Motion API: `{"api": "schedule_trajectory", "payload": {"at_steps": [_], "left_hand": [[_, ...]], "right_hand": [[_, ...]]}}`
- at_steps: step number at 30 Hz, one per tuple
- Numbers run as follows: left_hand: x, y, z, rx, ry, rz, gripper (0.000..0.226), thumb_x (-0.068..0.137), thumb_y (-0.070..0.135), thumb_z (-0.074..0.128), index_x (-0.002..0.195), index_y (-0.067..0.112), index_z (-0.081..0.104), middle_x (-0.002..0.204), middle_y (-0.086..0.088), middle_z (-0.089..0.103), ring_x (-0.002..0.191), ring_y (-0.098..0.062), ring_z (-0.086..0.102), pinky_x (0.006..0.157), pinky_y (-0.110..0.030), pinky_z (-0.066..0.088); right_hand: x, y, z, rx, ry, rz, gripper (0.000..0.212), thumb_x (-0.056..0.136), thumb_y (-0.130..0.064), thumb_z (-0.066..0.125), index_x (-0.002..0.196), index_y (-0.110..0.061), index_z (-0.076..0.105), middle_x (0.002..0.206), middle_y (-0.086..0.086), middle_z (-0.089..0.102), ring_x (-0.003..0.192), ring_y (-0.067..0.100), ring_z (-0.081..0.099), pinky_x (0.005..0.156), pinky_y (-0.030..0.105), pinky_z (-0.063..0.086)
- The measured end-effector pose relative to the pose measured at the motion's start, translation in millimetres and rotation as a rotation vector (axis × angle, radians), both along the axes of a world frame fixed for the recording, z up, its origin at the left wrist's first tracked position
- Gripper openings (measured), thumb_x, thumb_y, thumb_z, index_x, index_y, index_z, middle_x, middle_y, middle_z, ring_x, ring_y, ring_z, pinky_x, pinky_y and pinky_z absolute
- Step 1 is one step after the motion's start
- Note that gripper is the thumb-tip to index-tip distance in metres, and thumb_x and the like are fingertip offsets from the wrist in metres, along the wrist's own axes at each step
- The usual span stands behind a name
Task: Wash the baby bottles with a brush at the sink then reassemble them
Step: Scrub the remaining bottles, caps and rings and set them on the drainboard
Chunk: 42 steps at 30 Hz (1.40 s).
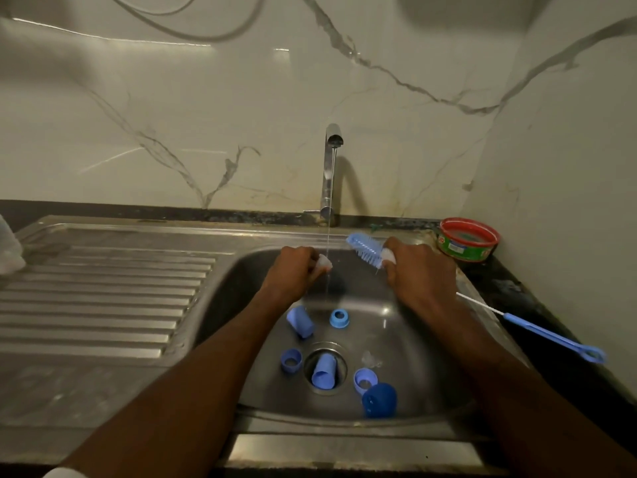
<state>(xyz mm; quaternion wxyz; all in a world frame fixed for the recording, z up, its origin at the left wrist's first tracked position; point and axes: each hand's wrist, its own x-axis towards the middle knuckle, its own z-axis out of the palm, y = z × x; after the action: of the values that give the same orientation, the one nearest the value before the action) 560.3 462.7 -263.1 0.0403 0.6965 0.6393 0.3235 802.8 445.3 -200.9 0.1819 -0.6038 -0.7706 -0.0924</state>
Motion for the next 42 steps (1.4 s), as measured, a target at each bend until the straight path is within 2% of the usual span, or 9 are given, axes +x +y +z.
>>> {"api": "schedule_trajectory", "payload": {"at_steps": [5, 15, 20, 22, 27, 30, 33, 36, 42], "left_hand": [[15.4, 2.0, -7.7, 0.053, -0.087, -0.088, 0.030, 0.092, 0.023, 0.073, 0.117, 0.011, 0.063, 0.110, -0.008, 0.071, 0.100, -0.018, 0.068, 0.088, -0.027, 0.051], [15.3, 5.2, -4.7, 0.050, -0.420, -0.001, 0.029, 0.093, 0.023, 0.073, 0.119, 0.015, 0.065, 0.110, -0.002, 0.072, 0.099, -0.013, 0.068, 0.090, -0.034, 0.058], [14.6, 3.3, -10.1, -0.020, -0.359, 0.000, 0.022, 0.095, 0.021, 0.070, 0.115, 0.013, 0.069, 0.104, -0.005, 0.074, 0.085, -0.009, 0.069, 0.070, -0.019, 0.057], [12.2, 5.2, -7.8, 0.062, -0.401, 0.014, 0.021, 0.097, 0.024, 0.068, 0.115, 0.014, 0.070, 0.100, -0.002, 0.073, 0.086, -0.011, 0.071, 0.070, -0.017, 0.055], [11.6, 0.1, -14.2, -0.057, -0.168, -0.016, 0.022, 0.095, 0.021, 0.068, 0.114, 0.011, 0.063, 0.104, -0.005, 0.069, 0.090, -0.015, 0.067, 0.077, -0.024, 0.054], [14.2, -0.1, -0.1, 0.039, -0.182, 0.022, 0.033, 0.092, 0.030, 0.073, 0.116, 0.014, 0.057, 0.096, 0.002, 0.063, 0.085, -0.010, 0.063, 0.066, -0.014, 0.043], [18.6, 0.8, 5.5, 0.058, -0.118, 0.012, 0.027, 0.091, 0.031, 0.073, 0.110, 0.014, 0.062, 0.088, 0.004, 0.062, 0.075, -0.005, 0.060, 0.063, -0.011, 0.038], [19.7, -0.4, -0.8, 0.049, -0.113, 0.003, 0.014, 0.092, 0.027, 0.072, 0.097, 0.015, 0.065, 0.076, 0.008, 0.059, 0.067, 0.000, 0.054, 0.063, -0.012, 0.036], [11.8, 6.6, -7.7, 0.019, -0.166, 0.034, 0.018, 0.095, 0.030, 0.069, 0.092, 0.012, 0.069, 0.080, -0.004, 0.068, 0.074, -0.013, 0.064, 0.069, -0.022, 0.051]], "right_hand": [[0.2, 2.9, -4.1, 0.009, 0.020, -0.018, 0.028, 0.092, -0.044, 0.063, 0.117, -0.034, 0.058, 0.104, 0.000, 0.069, 0.091, 0.020, 0.064, 0.072, 0.039, 0.055], [0.9, 7.1, -10.0, -0.038, 0.049, 0.014, 0.026, 0.092, -0.042, 0.063, 0.115, -0.031, 0.059, 0.100, -0.001, 0.068, 0.088, 0.019, 0.063, 0.077, 0.042, 0.057], [1.6, 5.4, -10.7, -0.028, 0.046, 0.007, 0.025, 0.092, -0.041, 0.063, 0.115, -0.031, 0.060, 0.102, 0.000, 0.068, 0.091, 0.020, 0.063, 0.076, 0.039, 0.055], [2.8, 5.5, -10.5, -0.009, 0.044, 0.004, 0.024, 0.092, -0.041, 0.063, 0.113, -0.031, 0.060, 0.102, 0.000, 0.068, 0.091, 0.021, 0.063, 0.073, 0.037, 0.053], [3.1, 5.1, -11.8, -0.024, 0.027, -0.012, 0.024, 0.093, -0.039, 0.064, 0.115, -0.030, 0.060, 0.104, 0.000, 0.068, 0.092, 0.020, 0.062, 0.068, 0.033, 0.044], [2.2, 7.5, -12.7, -0.041, 0.039, -0.017, 0.025, 0.094, -0.040, 0.064, 0.116, -0.029, 0.060, 0.105, 0.000, 0.068, 0.090, 0.018, 0.061, 0.068, 0.032, 0.044], [0.6, 8.6, -13.5, -0.066, 0.041, -0.015, 0.026, 0.096, -0.041, 0.062, 0.119, -0.029, 0.059, 0.106, 0.000, 0.068, 0.088, 0.017, 0.060, 0.069, 0.031, 0.045], [0.6, 7.8, -14.4, -0.063, 0.050, -0.014, 0.029, 0.096, -0.043, 0.062, 0.121, -0.030, 0.059, 0.106, 0.000, 0.068, 0.089, 0.017, 0.061, 0.070, 0.031, 0.047], [2.1, 6.2, -14.9, -0.060, 0.068, -0.012, 0.028, 0.092, -0.042, 0.063, 0.118, -0.032, 0.060, 0.106, 0.001, 0.068, 0.093, 0.022, 0.064, 0.071, 0.034, 0.048]]}}
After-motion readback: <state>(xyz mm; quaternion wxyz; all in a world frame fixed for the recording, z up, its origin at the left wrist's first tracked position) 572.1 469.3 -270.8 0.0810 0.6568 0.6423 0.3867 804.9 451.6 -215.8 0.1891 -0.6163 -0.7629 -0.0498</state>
